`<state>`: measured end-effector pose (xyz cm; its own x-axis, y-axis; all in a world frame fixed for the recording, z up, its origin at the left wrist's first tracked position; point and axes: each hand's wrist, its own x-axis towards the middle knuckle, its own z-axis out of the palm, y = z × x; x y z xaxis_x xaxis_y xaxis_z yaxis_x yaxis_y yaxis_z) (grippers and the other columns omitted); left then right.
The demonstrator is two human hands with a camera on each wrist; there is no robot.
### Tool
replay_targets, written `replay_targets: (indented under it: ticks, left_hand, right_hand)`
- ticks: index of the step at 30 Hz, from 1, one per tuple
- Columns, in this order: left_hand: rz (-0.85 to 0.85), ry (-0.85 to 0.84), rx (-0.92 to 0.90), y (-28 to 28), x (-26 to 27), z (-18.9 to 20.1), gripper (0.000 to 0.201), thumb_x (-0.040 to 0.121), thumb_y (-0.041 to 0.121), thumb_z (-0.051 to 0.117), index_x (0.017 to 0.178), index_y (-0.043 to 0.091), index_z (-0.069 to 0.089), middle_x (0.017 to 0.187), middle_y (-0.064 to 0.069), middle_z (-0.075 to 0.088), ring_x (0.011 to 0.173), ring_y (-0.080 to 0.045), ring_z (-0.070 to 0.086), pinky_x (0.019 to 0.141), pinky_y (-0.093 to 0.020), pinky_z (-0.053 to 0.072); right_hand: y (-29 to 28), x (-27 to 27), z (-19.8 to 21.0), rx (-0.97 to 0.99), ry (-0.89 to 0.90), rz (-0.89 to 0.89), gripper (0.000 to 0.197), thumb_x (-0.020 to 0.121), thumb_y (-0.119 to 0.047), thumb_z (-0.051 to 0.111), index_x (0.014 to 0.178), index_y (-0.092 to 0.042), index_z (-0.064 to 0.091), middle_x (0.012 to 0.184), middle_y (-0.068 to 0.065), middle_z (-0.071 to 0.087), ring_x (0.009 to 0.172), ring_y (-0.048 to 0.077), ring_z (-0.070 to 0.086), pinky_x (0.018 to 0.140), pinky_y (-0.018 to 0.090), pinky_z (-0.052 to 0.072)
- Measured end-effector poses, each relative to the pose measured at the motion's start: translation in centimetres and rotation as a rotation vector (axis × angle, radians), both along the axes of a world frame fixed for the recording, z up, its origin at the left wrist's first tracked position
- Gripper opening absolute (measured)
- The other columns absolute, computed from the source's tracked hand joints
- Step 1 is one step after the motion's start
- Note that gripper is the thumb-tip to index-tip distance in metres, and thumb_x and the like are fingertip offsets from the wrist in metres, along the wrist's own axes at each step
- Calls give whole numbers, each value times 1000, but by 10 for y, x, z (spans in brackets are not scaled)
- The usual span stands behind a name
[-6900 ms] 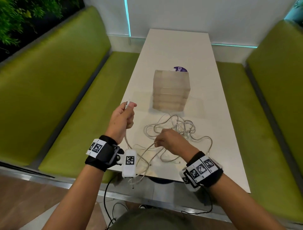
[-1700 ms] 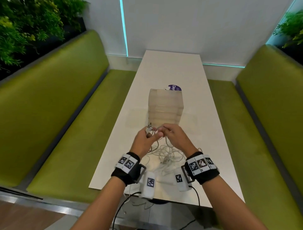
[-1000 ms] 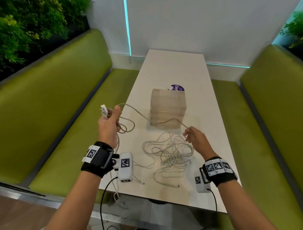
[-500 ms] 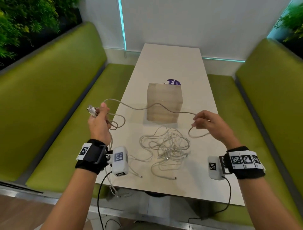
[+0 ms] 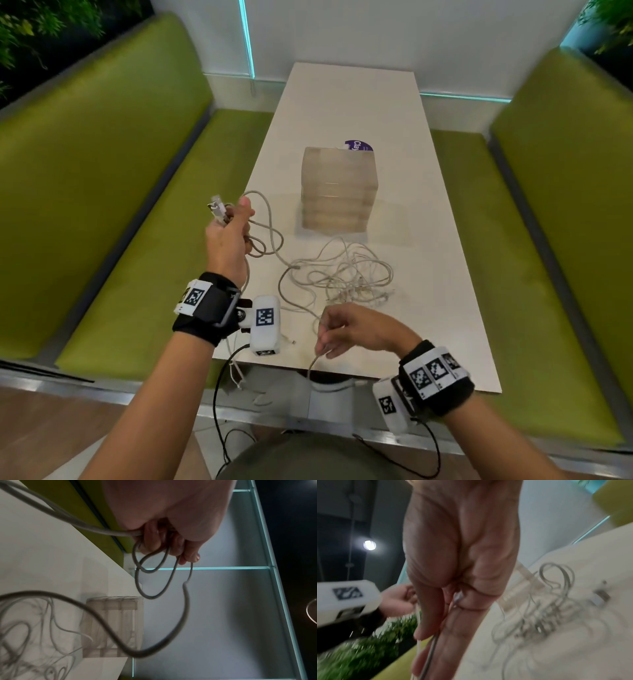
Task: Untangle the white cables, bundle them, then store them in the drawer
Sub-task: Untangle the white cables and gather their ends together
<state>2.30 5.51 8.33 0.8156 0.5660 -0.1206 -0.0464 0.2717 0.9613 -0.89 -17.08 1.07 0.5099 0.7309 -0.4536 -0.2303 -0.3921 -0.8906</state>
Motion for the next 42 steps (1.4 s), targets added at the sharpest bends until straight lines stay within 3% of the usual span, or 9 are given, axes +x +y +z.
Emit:
replay_targets:
  ticks: [6,12,15,18,23,27,33,37,42]
  left_hand:
    - [-228,33,194,-9,-15,-9,25,93,26,59,70,17,55,52,9,34,45,-4,28,43,-18,24]
    - [-477,117,373,-13,-28,-15,26,90,30,63,75,11,53,47,16,46,46,-3,32,48,-20,28]
    - [-646,138,436,-22,-36,-16,23,91,22,61,78,4,54,48,15,49,41,3,41,46,-11,32]
    - [-803,155,475,-28,-41,-19,24,92,21,59,76,4,53,47,16,50,44,5,46,46,-7,33]
    - [-824,151,404,-25,-45,-29,47,90,48,44,78,9,66,55,5,53,44,-9,31,41,-19,24]
    - [-550,118,281,-10,-40,-34,46,98,40,38,85,9,68,56,7,51,44,-7,27,39,-17,21]
    - [-512,35,111,-4,-34,-31,43,98,43,39,93,18,75,69,-8,15,50,-10,11,40,-19,15]
    - [-603,53,127,-13,-37,-30,40,98,43,41,106,19,72,71,-7,14,47,-7,14,41,-19,16]
    - [-735,108,206,-26,-42,-29,43,93,45,45,120,20,66,55,7,20,48,-9,17,42,-20,19]
  right_hand:
    - [1,-12,-45,-249,-254,212,14,81,-7,69,95,-7,69,99,3,70,90,11,64,91,32,49]
    - [-17,12,-34,-426,-437,-89,42,91,2,48,130,-12,52,137,5,52,112,20,59,93,29,46]
    - [-14,19,0,-143,-523,-427,34,96,-9,48,127,-20,54,131,-3,57,112,14,60,96,30,49]
    - [-1,13,33,109,-460,-426,34,92,-25,60,126,-27,56,123,-8,62,105,7,63,89,24,53]
    - [14,5,45,149,-483,-440,6,85,-4,65,85,-5,71,71,2,70,63,15,64,63,29,52]
    - [1,5,36,-13,-334,-154,3,85,-6,67,83,-6,69,73,6,71,68,20,67,69,33,56]
    - [-1,-10,6,-283,-278,266,12,82,-15,70,94,-16,68,92,2,71,79,4,62,82,26,51]
    - [13,-1,21,-80,-332,-181,31,85,-27,69,115,-23,60,117,-5,64,98,12,65,89,32,54]
    - [40,4,50,253,-405,-480,10,90,-15,63,99,-11,60,93,0,68,72,18,65,62,28,52]
